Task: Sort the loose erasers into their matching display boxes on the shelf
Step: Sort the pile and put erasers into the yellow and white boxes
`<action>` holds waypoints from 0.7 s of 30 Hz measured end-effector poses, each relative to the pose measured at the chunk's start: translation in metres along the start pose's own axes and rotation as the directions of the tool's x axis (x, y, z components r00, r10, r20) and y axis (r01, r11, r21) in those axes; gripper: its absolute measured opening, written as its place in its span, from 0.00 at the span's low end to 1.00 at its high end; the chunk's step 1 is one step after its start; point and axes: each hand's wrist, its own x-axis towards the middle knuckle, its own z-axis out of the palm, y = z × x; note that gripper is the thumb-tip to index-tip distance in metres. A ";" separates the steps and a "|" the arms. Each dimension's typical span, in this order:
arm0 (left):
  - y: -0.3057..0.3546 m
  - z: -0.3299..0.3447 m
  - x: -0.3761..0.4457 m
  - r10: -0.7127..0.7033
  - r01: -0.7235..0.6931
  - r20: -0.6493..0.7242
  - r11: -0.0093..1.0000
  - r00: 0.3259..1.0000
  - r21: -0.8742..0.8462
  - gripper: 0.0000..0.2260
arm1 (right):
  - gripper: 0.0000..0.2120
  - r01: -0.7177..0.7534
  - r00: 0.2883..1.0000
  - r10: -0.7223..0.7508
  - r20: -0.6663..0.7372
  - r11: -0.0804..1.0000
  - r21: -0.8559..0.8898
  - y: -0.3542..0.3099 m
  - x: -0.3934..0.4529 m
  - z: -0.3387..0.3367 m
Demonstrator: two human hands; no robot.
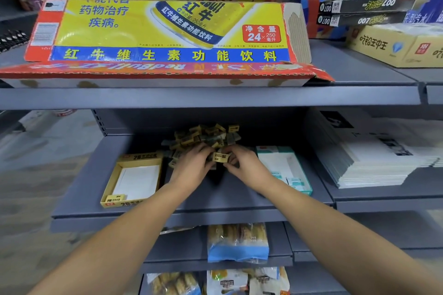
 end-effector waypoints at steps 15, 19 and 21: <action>0.006 0.006 0.003 0.014 -0.014 0.021 1.000 1.000 -0.025 0.15 | 0.11 -0.375 0.895 0.435 0.096 0.620 0.689 -0.011 0.004 -0.006; 0.005 0.008 0.005 0.020 -0.019 0.014 0.998 1.000 -0.053 0.20 | 0.10 -0.315 0.923 0.385 -0.002 0.757 0.572 -0.007 0.004 -0.008; 0.006 0.006 0.006 0.053 -0.052 0.010 0.997 0.999 -0.053 0.18 | 0.06 -0.324 0.922 0.388 0.004 0.765 0.557 -0.006 0.004 -0.007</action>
